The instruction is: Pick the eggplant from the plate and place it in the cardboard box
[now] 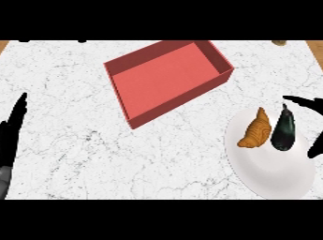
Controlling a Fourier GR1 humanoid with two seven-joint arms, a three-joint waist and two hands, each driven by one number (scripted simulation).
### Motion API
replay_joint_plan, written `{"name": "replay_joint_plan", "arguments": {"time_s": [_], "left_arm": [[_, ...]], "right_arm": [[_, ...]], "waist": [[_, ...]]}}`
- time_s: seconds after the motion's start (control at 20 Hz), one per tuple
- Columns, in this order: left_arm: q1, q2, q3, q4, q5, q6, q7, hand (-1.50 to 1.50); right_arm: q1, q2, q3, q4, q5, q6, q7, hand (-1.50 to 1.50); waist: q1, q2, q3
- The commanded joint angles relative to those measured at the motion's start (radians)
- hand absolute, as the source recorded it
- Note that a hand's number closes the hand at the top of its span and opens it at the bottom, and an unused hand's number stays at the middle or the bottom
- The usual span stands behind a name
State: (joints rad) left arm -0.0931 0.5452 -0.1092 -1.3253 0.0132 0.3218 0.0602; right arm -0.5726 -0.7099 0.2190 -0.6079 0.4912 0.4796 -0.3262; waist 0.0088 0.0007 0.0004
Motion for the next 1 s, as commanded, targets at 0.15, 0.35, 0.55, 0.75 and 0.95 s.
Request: {"name": "replay_joint_plan", "arguments": {"time_s": [0.15, 0.35, 0.55, 0.75, 0.95], "left_arm": [[0.000, -0.061, 0.037, 0.037, -0.061, -0.015, -0.024, 0.00], [0.045, -0.026, 0.084, -0.040, -0.047, -0.064, 0.007, 0.00], [0.053, -0.041, 0.101, -0.074, -0.083, -0.069, 0.034, 0.00], [-0.029, -0.070, 0.109, 0.025, -0.102, -0.080, 0.029, 0.00], [-0.008, -0.041, 0.158, 0.007, -0.093, -0.137, 0.011, 0.00]], "right_arm": [[0.023, 0.013, -0.057, -0.053, 0.017, 0.056, -0.039, -1.50], [0.097, 0.026, -0.095, -0.217, -0.021, 0.087, 0.012, -1.50], [0.043, 0.050, -0.118, -0.227, 0.000, 0.145, 0.060, -1.50], [0.168, 0.034, -0.095, -0.399, 0.011, 0.197, 0.145, -1.50], [0.086, 0.095, -0.103, -0.253, 0.087, 0.159, 0.180, -1.50]], "waist": [[-0.007, -0.001, 0.000], [-0.013, -0.004, -0.001], [-0.004, -0.002, 0.000], [-0.021, -0.004, -0.001], [-0.004, 0.000, 0.000]]}}
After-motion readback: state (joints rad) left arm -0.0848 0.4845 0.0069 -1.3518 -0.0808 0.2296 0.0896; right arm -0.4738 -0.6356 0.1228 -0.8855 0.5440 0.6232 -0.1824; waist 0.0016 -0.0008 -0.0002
